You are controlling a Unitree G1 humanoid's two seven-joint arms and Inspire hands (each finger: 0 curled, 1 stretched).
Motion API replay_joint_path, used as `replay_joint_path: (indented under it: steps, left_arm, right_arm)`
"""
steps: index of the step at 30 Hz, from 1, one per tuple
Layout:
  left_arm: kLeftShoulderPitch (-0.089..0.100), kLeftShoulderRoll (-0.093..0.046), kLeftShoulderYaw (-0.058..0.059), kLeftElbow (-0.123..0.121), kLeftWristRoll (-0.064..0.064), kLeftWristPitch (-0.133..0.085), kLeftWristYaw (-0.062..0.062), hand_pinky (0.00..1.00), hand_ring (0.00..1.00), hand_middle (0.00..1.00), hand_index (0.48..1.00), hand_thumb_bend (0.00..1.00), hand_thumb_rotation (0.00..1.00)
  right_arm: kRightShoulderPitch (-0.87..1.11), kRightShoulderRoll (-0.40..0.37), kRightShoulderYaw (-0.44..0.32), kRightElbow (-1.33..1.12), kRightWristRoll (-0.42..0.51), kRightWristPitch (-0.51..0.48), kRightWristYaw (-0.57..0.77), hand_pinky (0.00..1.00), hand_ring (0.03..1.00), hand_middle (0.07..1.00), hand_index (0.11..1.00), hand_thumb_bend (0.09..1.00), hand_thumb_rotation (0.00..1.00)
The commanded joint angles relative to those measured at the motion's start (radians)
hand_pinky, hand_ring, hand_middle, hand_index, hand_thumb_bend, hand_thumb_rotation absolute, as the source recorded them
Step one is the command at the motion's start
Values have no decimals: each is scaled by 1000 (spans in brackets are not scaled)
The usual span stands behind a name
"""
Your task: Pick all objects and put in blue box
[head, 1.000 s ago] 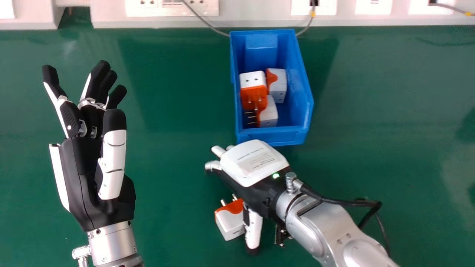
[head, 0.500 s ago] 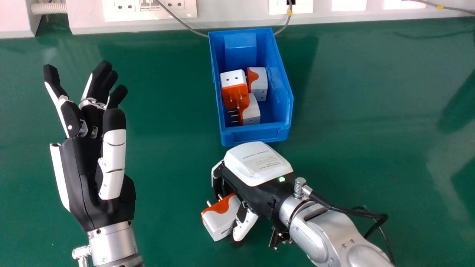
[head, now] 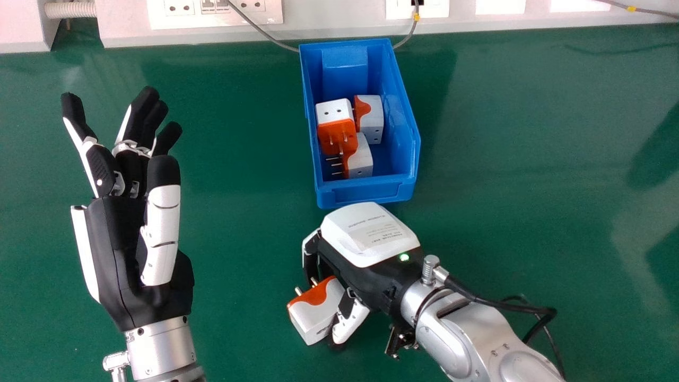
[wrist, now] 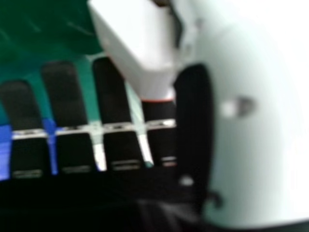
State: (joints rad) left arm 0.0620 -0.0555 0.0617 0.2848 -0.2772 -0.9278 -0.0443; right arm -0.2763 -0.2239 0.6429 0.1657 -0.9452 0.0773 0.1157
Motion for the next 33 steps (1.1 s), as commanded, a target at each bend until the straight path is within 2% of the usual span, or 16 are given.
replay_joint_path:
  steps: [1,10,13,15,21,24,28,33]
  left_arm:
    - [11,-58,-8,-28,0,-13,-3,854,878,867,864,682,591]
    - [11,-59,-10,-26,-1,-16,-6,856,879,869,867,670,595]
    - [11,-58,-11,-28,-2,-14,-7,856,883,870,866,665,596]
    - [9,-56,-9,-24,3,-18,-6,857,883,870,866,665,597]
    - [8,-54,-8,-24,3,-15,-7,855,886,874,865,665,604]
    - [7,-53,-7,-27,6,-11,-5,851,884,872,865,664,604]
    - [2,-54,-3,-25,9,-11,0,850,883,872,865,667,602]
    - [-2,-52,-5,-26,0,-13,-5,848,880,868,862,676,596]
  right_arm:
    - [-2,-3,-43,-95,20,11,11,313,435,527,522,496,0]
    - [39,-48,-200,-301,67,99,75,321,465,530,509,492,0]
    - [52,-65,-244,-328,76,97,55,337,447,496,513,497,0]
    - [57,-71,-273,-334,93,92,39,338,446,494,513,497,0]
    - [58,-53,-344,-284,153,8,-129,357,457,504,498,497,0]
    - [20,-57,-349,-227,133,-4,-191,388,442,486,505,500,0]
    - [-66,-54,-347,-88,115,-34,-300,379,439,479,507,500,0]
    - [-204,-28,-326,150,110,-80,-441,370,451,472,509,500,0]
